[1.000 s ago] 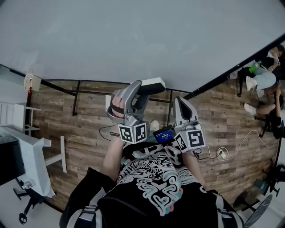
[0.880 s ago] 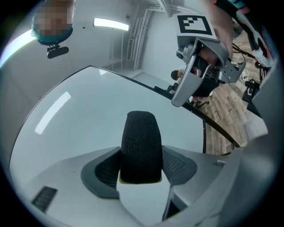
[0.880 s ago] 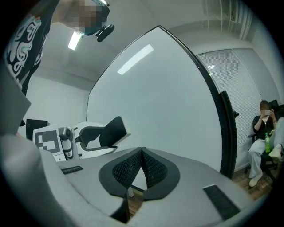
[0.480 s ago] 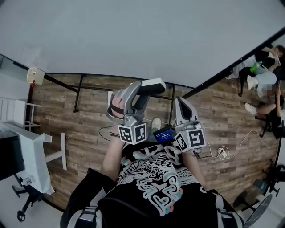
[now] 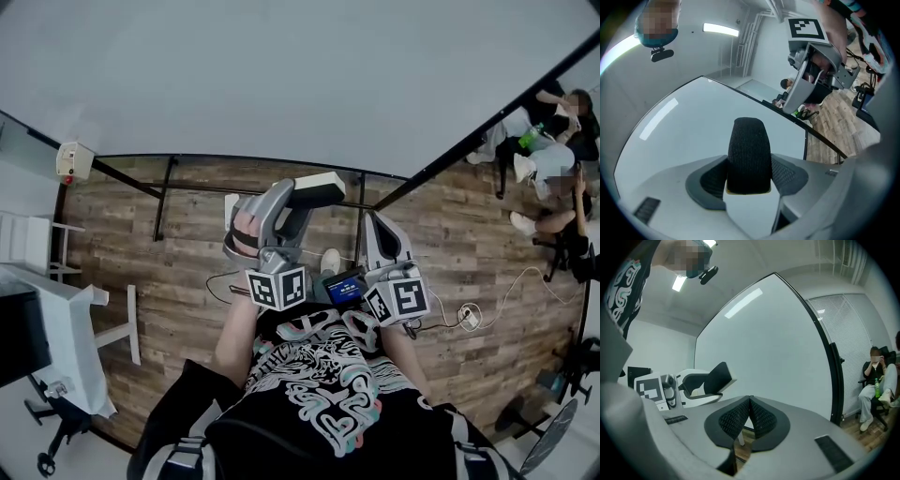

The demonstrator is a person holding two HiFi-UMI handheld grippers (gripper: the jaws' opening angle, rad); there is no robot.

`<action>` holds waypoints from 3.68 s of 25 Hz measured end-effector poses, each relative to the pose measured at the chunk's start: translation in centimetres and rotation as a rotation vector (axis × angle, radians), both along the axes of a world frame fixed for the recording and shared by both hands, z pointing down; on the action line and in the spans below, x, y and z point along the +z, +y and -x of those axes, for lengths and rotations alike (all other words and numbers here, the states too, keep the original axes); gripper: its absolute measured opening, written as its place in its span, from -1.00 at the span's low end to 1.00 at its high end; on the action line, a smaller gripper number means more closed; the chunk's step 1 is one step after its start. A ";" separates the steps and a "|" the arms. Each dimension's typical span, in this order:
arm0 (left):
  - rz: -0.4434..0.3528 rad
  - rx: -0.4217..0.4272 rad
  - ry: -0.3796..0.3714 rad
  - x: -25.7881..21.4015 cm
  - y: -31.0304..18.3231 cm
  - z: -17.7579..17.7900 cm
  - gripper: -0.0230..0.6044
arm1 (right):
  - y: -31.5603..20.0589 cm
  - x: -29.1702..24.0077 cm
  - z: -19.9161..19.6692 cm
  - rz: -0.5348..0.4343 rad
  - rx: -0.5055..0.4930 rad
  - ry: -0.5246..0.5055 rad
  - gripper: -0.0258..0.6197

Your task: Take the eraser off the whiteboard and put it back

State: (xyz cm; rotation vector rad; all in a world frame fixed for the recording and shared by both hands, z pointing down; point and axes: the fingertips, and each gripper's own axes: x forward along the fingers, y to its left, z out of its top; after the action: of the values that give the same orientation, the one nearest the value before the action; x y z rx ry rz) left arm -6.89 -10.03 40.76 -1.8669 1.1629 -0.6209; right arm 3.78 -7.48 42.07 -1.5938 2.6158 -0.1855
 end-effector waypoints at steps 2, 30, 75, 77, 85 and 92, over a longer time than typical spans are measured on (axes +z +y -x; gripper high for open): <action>-0.003 0.001 0.003 -0.1 0.2 0.2 -0.11 | 0.0 -0.1 0.1 -0.001 0.003 0.000 -0.87; -0.007 -0.001 -0.004 -0.5 -2.1 -0.9 -0.11 | -1.8 -0.7 -0.7 -0.016 -0.012 -0.001 -0.88; 0.016 -0.009 -0.017 0.7 -11.5 -6.9 -0.11 | -10.8 0.4 -6.7 0.001 -0.012 -0.007 -0.88; 0.017 -0.013 -0.018 0.8 -11.6 -6.9 -0.11 | -11.0 0.4 -6.6 -0.004 -0.020 -0.008 -0.87; 0.021 -0.040 -0.032 0.9 -12.5 -6.9 -0.11 | -12.0 0.7 -7.1 -0.004 -0.036 -0.007 -0.87; 0.020 -0.055 -0.040 1.0 -12.8 -6.8 -0.11 | -12.5 1.0 -6.8 -0.007 -0.053 0.012 -0.87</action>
State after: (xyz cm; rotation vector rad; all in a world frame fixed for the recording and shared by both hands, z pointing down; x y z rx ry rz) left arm -0.11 -22.86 41.74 -1.8367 1.1890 -0.6995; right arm 10.59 -19.95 43.07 -1.5285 2.6666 -0.1704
